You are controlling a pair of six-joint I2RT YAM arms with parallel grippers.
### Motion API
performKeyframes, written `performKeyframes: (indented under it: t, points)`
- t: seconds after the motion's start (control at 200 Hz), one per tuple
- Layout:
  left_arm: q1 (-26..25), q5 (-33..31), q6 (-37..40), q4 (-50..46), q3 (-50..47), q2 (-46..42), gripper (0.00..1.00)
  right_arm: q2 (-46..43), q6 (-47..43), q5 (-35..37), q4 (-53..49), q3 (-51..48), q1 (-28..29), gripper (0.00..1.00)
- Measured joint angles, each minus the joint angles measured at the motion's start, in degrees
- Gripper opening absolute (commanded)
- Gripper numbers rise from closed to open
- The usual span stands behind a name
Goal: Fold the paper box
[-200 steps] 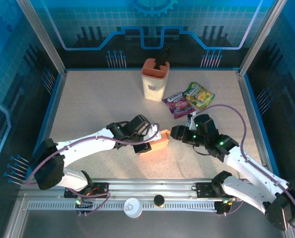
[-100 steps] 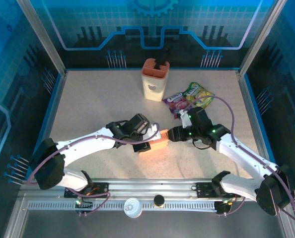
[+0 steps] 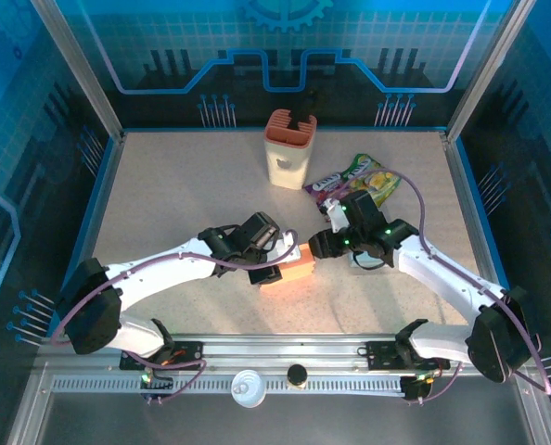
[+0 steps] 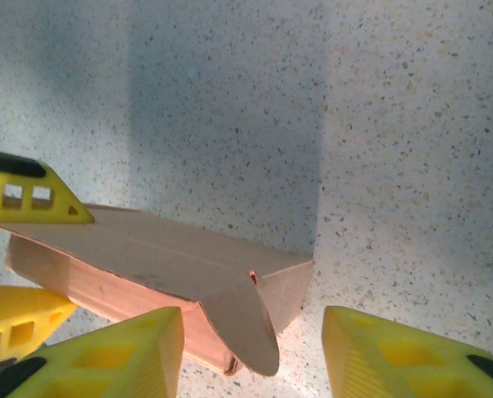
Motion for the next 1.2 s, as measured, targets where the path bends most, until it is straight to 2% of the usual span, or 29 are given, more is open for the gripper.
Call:
performKeyframes:
  t: [0.115, 0.475, 0.675, 0.76, 1.196]
  points:
    - [0.0, 0.0, 0.0, 0.0, 0.0, 0.0, 0.48, 0.5, -0.7, 0.6, 0.0, 0.9, 0.7, 0.34]
    - [0.3, 0.0, 0.0, 0.0, 0.0, 0.2, 0.48, 1.5, -0.9, 3.0, -0.2, 1.8, 2.8, 0.32]
    - [0.3, 0.0, 0.0, 0.0, 0.0, 0.3, 0.48, -0.9, -0.9, 3.9, -0.2, -0.7, 3.5, 0.43]
    - [0.3, 0.0, 0.0, 0.1, 0.0, 0.3, 0.48, -2.9, -0.7, 4.1, -0.3, -2.3, 3.5, 0.43]
    - [0.3, 0.1, 0.2, 0.0, 0.4, 0.7, 0.47, 1.6, -1.6, 4.3, -0.4, 0.5, 3.5, 0.31]
